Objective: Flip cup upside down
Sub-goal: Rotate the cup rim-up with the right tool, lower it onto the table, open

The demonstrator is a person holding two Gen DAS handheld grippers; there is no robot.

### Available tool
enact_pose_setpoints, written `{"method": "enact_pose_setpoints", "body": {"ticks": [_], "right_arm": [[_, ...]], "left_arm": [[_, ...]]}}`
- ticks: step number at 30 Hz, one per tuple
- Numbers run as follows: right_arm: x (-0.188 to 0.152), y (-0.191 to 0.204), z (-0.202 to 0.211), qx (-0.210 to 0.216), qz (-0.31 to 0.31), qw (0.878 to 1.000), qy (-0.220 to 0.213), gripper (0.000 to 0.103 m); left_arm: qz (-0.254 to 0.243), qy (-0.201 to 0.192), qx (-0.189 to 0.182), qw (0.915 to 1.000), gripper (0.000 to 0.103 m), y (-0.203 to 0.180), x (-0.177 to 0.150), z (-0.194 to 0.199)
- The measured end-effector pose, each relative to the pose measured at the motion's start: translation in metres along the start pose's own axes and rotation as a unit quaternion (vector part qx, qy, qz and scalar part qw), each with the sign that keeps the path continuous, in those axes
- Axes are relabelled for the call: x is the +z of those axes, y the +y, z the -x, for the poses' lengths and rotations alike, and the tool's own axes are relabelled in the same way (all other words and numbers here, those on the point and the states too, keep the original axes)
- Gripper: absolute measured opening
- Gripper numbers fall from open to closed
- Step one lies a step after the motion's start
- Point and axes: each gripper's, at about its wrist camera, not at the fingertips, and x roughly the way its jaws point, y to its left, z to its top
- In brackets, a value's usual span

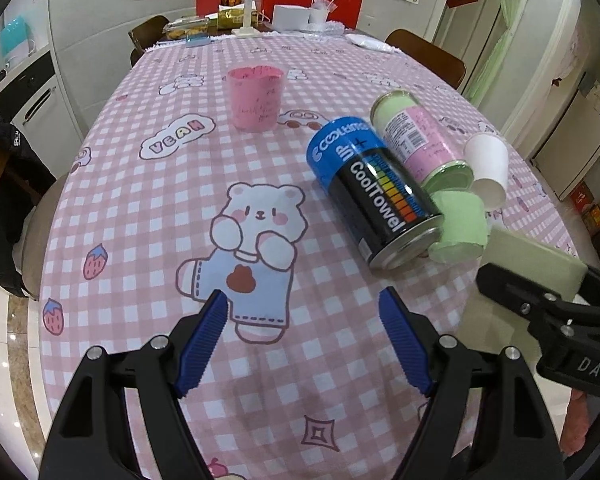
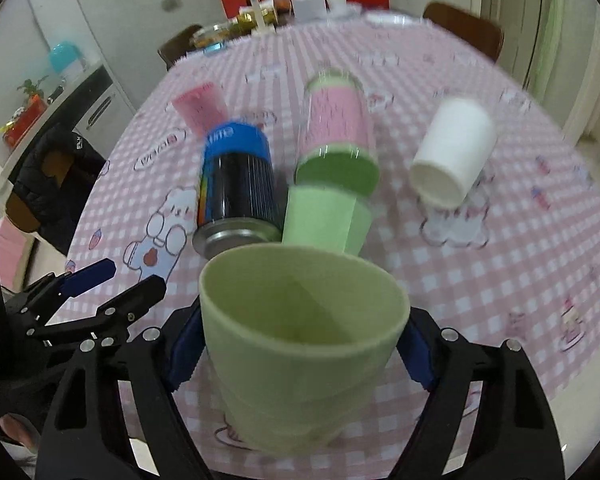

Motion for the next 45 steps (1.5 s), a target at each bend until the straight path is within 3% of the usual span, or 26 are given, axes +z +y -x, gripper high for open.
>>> {"method": "enact_pose_setpoints", "body": {"ticks": [8, 14, 19, 21, 33, 45], "right_arm": [[0.005, 0.001, 0.003, -0.027, 0.031, 0.998, -0.037, 0.076], [0.008, 0.002, -0.006, -0.026, 0.031, 0.999, -0.026, 0.077], [0.01, 0.003, -0.007, -0.035, 0.032, 0.999, -0.022, 0.084], [0.01, 0.005, -0.003, -0.032, 0.036, 0.998, -0.028, 0.09], [0.003, 0.002, 0.019, -0.011, 0.037, 0.998, -0.044, 0.09], [-0.027, -0.007, 0.061, 0.01, 0.034, 0.997, -0.074, 0.091]], "left_arm": [[-0.003, -0.009, 0.001, 1.0, 0.077, -0.007, 0.002, 0.005], [0.003, -0.009, 0.015, 0.9999, 0.077, -0.005, 0.003, 0.003], [0.005, -0.012, 0.018, 0.9998, 0.077, -0.002, 0.003, 0.003], [0.005, -0.014, 0.025, 0.9996, 0.077, -0.002, 0.004, 0.004], [-0.007, -0.034, 0.029, 0.999, 0.077, -0.013, 0.001, 0.02], [-0.028, -0.069, 0.036, 0.9966, 0.077, -0.045, -0.021, 0.06]]}}
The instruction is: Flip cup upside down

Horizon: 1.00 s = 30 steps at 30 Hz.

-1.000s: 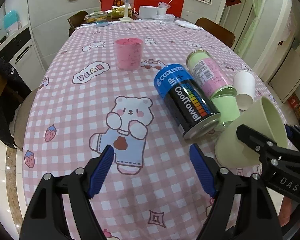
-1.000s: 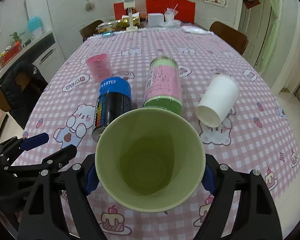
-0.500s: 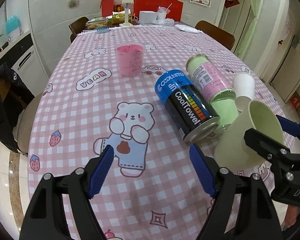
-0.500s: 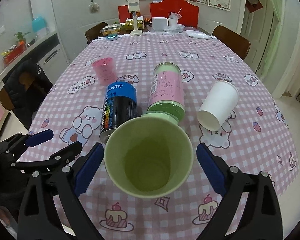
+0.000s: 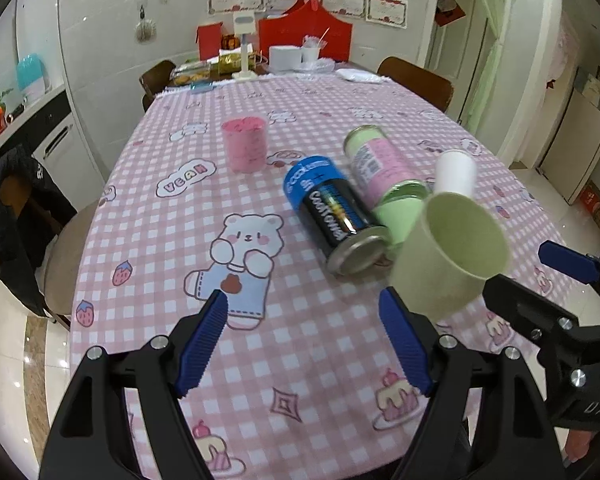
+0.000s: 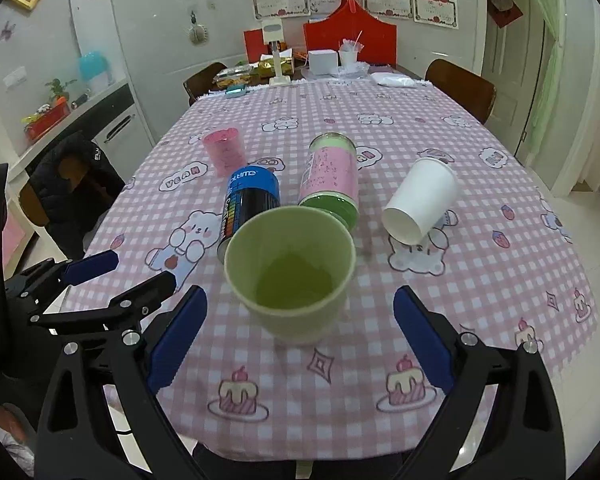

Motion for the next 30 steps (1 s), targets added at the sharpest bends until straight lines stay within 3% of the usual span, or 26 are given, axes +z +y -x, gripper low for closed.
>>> {"method": "enact_pose_setpoints", "body": {"ticks": [14, 20, 30], "right_arm": [[-0.052, -0.022, 0.094, -0.024, -0.022, 0.996, -0.079, 0.095], [-0.069, -0.023, 0.129, -0.048, -0.018, 0.991, -0.124, 0.095], [-0.089, -0.022, 0.171, -0.051, -0.019, 0.982, -0.181, 0.095]], "left_arm": [[-0.035, -0.085, 0.002, 0.9958, 0.077, -0.055, -0.036, 0.088], [-0.034, -0.114, 0.019, 0.9928, 0.077, -0.071, -0.051, 0.124], [-0.031, -0.157, 0.015, 0.9869, 0.077, -0.085, -0.065, 0.167]]}}
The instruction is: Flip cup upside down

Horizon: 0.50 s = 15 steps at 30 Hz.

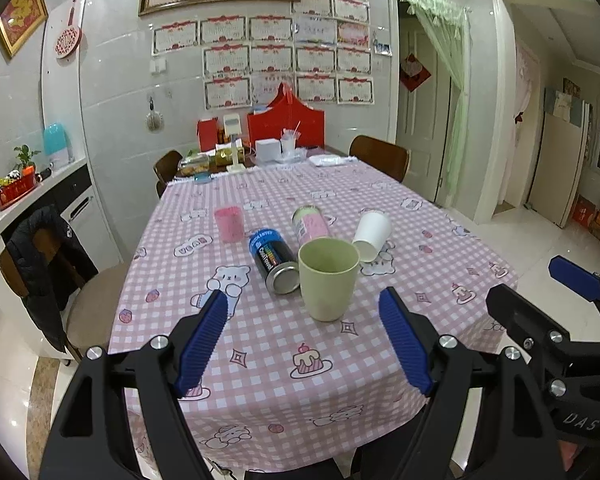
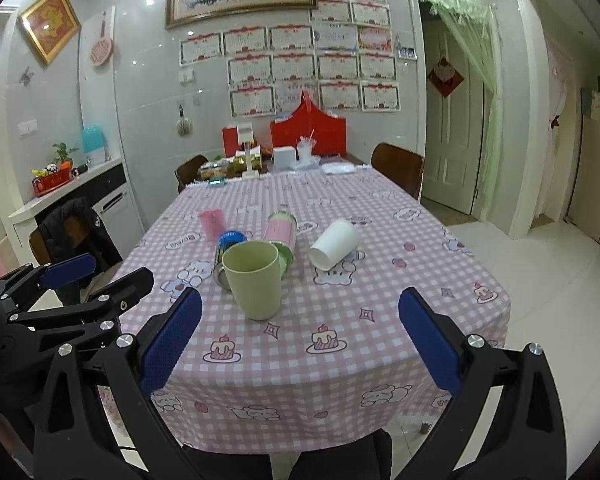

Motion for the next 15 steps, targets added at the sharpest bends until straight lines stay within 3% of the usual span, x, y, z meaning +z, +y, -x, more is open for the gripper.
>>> {"method": "enact_pose_setpoints", "body": {"ticks": [15], "right_arm": [[-0.004, -0.001, 0.024, 0.0, 0.009, 0.999, -0.041, 0.095]], "left_arm": [[0.0, -0.027, 0.007, 0.9996, 0.077, -0.008, 0.002, 0.023]]}}
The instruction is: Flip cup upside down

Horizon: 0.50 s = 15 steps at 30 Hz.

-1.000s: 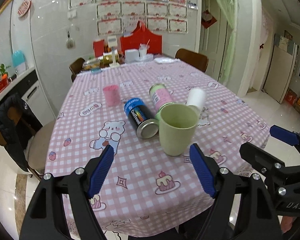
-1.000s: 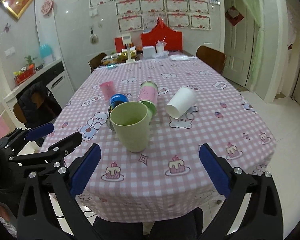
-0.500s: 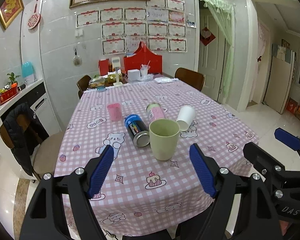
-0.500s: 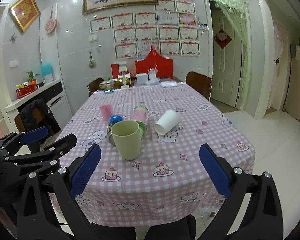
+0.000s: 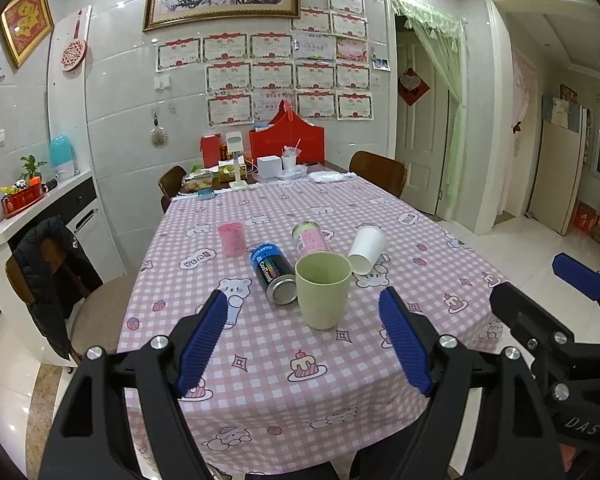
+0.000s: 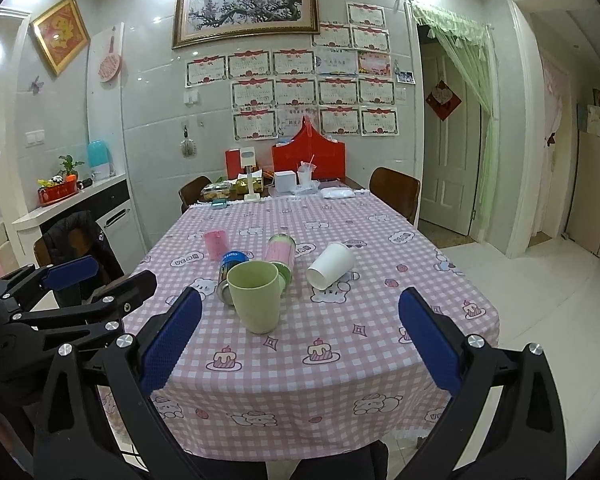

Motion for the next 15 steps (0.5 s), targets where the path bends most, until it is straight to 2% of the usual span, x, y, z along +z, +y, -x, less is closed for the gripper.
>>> {"method": "enact_pose_setpoints", "body": {"ticks": [15], "right_arm": [[-0.001, -0.01, 0.005, 0.015, -0.019, 1.0, -0.004, 0.095]], "left_arm": [[-0.002, -0.001, -0.001, 1.0, 0.077, -0.004, -0.005, 0.006]]}}
